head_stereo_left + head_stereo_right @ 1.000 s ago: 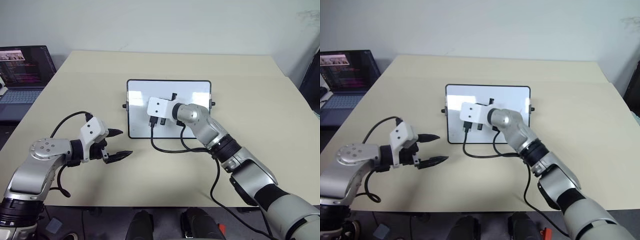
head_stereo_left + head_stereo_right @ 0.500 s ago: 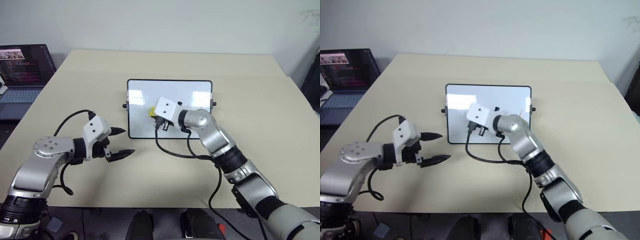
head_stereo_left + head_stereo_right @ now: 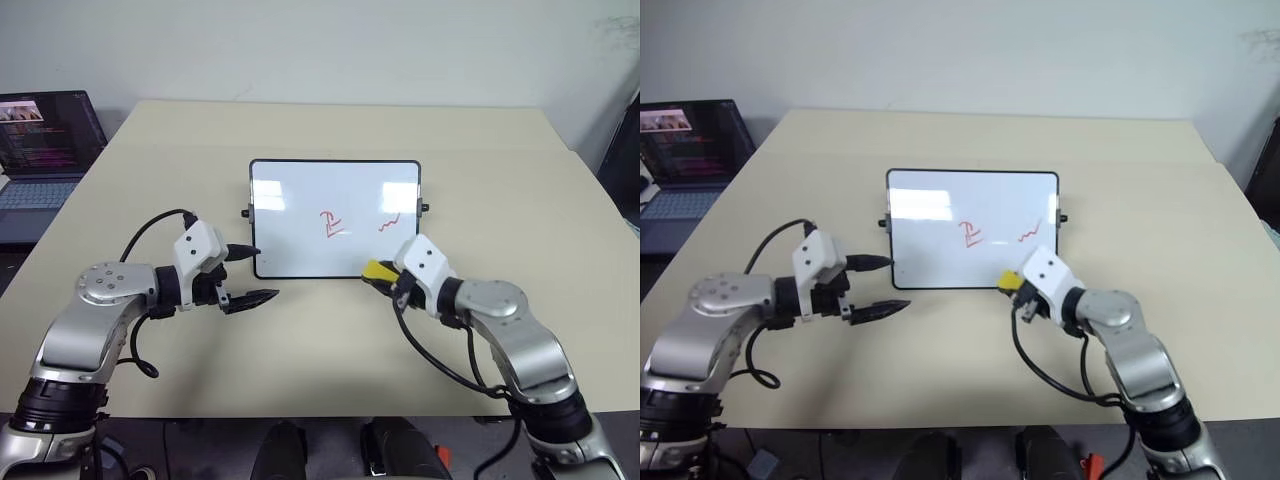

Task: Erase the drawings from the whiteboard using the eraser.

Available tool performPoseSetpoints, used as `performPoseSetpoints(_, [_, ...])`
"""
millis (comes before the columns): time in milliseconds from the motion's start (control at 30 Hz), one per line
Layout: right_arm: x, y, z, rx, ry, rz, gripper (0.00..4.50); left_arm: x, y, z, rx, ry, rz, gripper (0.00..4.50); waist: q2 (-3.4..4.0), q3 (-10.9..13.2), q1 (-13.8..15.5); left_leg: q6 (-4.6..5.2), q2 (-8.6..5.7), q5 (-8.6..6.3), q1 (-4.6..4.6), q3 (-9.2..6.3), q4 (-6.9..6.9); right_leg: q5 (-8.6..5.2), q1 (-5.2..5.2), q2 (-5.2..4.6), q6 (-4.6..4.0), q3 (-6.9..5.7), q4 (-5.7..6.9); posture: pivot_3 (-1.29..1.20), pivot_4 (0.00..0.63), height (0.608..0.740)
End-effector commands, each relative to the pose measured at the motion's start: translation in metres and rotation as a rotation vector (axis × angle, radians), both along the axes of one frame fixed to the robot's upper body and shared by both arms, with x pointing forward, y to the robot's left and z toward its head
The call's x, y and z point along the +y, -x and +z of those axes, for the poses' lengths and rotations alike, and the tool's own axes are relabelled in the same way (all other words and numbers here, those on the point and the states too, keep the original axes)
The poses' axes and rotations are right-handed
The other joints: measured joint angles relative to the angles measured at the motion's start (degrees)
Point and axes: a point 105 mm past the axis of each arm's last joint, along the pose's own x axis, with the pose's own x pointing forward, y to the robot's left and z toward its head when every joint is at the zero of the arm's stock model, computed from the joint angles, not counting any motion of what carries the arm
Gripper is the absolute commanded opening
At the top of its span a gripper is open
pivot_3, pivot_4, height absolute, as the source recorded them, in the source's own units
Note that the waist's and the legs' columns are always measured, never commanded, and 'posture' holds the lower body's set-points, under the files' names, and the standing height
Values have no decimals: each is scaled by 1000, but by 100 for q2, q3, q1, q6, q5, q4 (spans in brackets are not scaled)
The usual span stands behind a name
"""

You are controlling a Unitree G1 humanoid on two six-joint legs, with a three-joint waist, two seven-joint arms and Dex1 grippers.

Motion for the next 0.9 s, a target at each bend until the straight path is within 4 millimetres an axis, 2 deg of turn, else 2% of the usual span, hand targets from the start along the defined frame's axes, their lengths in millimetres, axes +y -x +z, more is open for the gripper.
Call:
performPoseSetpoints(33, [7,3,23,-109,-60,21,1120,-1,-4,9,-38,-7,-21,4500,0,0,-35,0,0,0,1,0,-1,0,0,3,1,2,0,0,150,740])
performPoseSetpoints(167, [24,-4,36,-218,-90,29,1120,5,-11,12,-61,-21,10,4500,1,1,-71,0,2,0,1,-1,-2,-1,0,8,1,1,0,0,150,740])
performPoseSetpoints(367, [58,-49,60,-382,-64,-11,1120,8,-17,16,-81,-17,28,4500,0,1,-108,-1,2,0,4,0,3,1,0,8,1,8,3,0,150,740])
performPoseSetpoints(500, [69,-76,68,-418,-47,-57,1120,5,-15,15,-74,-19,14,4500,0,1,-102,0,6,0,-5,2,-2,14,-3,5,-24,3,-3,0,150,740])
performPoseSetpoints(633, [69,-87,53,-383,19,-58,1120,6,-12,13,-70,-19,13,4500,0,1,-75,-1,10,-1,-10,1,-3,14,-4,-7,-25,1,-7,0,150,740])
performPoseSetpoints(800, [72,-65,16,-217,101,88,1120,9,-8,11,-64,-22,20,4500,-1,0,-76,0,5,-1,-5,-4,2,14,0,-18,-24,7,-2,0,150,740])
performPoseSetpoints(900, [71,-60,13,-219,128,109,1119,10,-7,11,-62,-23,25,4500,-1,1,-79,0,6,0,1,-5,4,14,0,-16,-24,3,8,0,150,740])
